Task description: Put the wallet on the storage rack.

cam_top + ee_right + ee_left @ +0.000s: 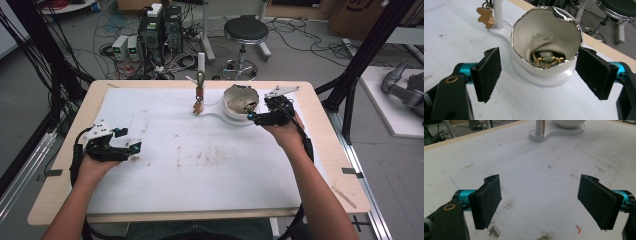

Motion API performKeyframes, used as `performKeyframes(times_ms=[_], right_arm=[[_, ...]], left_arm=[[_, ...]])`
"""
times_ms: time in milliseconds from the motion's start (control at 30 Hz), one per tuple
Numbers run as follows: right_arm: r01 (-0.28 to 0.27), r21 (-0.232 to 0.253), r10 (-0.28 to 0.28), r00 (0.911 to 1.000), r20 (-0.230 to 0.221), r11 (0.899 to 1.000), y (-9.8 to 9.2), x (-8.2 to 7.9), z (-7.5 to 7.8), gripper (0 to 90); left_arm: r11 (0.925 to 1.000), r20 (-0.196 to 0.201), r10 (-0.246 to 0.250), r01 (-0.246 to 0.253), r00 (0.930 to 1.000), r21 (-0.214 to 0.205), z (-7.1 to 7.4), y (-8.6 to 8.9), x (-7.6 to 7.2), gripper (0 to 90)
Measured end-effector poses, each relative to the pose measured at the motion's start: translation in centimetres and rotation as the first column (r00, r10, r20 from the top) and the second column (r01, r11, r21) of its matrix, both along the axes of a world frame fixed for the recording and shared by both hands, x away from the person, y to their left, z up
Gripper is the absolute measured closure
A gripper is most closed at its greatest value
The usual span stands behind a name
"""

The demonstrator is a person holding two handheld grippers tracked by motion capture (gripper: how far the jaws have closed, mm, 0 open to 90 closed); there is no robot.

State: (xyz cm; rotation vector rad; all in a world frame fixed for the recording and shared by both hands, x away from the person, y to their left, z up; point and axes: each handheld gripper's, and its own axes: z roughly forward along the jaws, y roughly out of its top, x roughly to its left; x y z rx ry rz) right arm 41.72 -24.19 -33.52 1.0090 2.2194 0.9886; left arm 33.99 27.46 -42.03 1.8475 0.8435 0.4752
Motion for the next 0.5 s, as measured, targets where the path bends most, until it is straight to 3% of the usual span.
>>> performKeyframes(times_ms=[200, 500], right_arm=[[-0.006, 0.043, 0.005, 0.9997, 0.024, 0.999, -1.4, -1.8, -0.5, 21.2], [-0.006, 0.122, 0.001, 0.9991, 0.042, 0.993, -3.3, -4.2, -2.7, 21.1]], left_arm=[[1.0, 0.008, 0.0, 0.0, 1.0, -0.004, 0.0, -0.3, 0.3, 19.0], [0.9998, 0.009, -0.008, 0.008, 0.9999, -0.016, 0.0, -0.8, 0.6, 19.0]])
